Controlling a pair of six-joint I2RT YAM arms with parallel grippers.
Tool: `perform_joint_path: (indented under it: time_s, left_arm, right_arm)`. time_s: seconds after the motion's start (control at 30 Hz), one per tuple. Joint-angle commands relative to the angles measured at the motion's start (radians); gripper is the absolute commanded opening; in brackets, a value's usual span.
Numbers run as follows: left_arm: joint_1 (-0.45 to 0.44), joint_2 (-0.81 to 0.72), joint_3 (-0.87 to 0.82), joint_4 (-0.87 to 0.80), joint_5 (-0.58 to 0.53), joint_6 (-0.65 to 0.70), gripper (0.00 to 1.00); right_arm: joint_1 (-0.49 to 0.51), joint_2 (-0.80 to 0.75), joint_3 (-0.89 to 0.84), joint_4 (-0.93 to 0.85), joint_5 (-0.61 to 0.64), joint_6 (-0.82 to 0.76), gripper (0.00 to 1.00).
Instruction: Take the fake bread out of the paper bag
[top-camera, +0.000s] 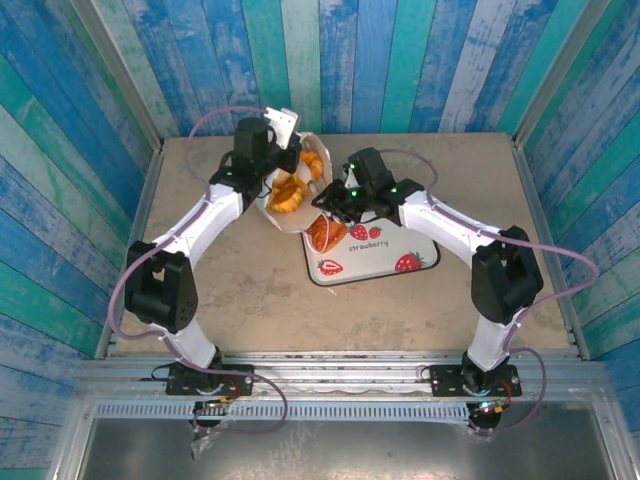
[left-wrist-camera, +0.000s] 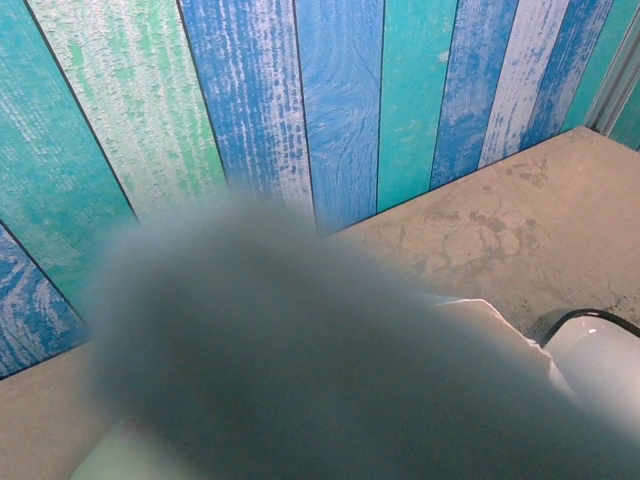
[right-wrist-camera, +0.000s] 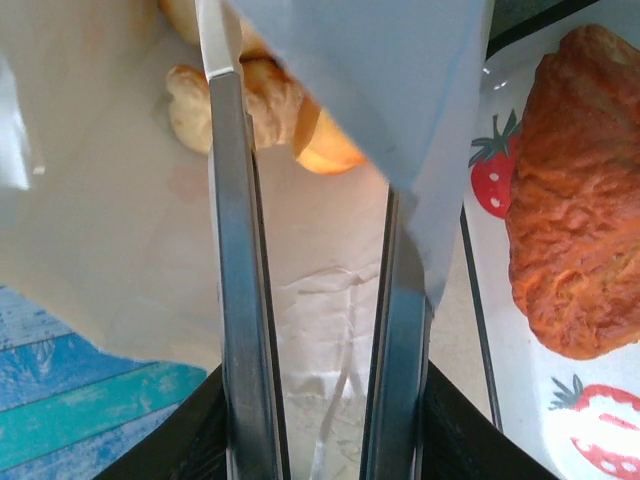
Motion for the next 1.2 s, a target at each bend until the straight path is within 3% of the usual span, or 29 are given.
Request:
perform_joint_path:
  time_s: [0.0, 0.73, 1.17]
  left_arm:
    - [-0.001, 0.050, 0.046, 0.014, -0.018, -0.027, 0.00]
    - [-0.001, 0.041, 0.058, -0.013, -0.091, -0.028, 0.00]
    - [-0.001, 0.009, 0.045, -0.015, -0.132, 0.038, 0.00]
  right_arm:
    - [0.019, -0.066, 0.024, -0.012, -0.031, -0.078, 0.06]
    - [0.041, -0.167, -0.038, -0.096, -0.066, -0.149, 0.01]
    - [-0.012, -0.345, -0.164, -0.119, -0.122, -0.187, 0.01]
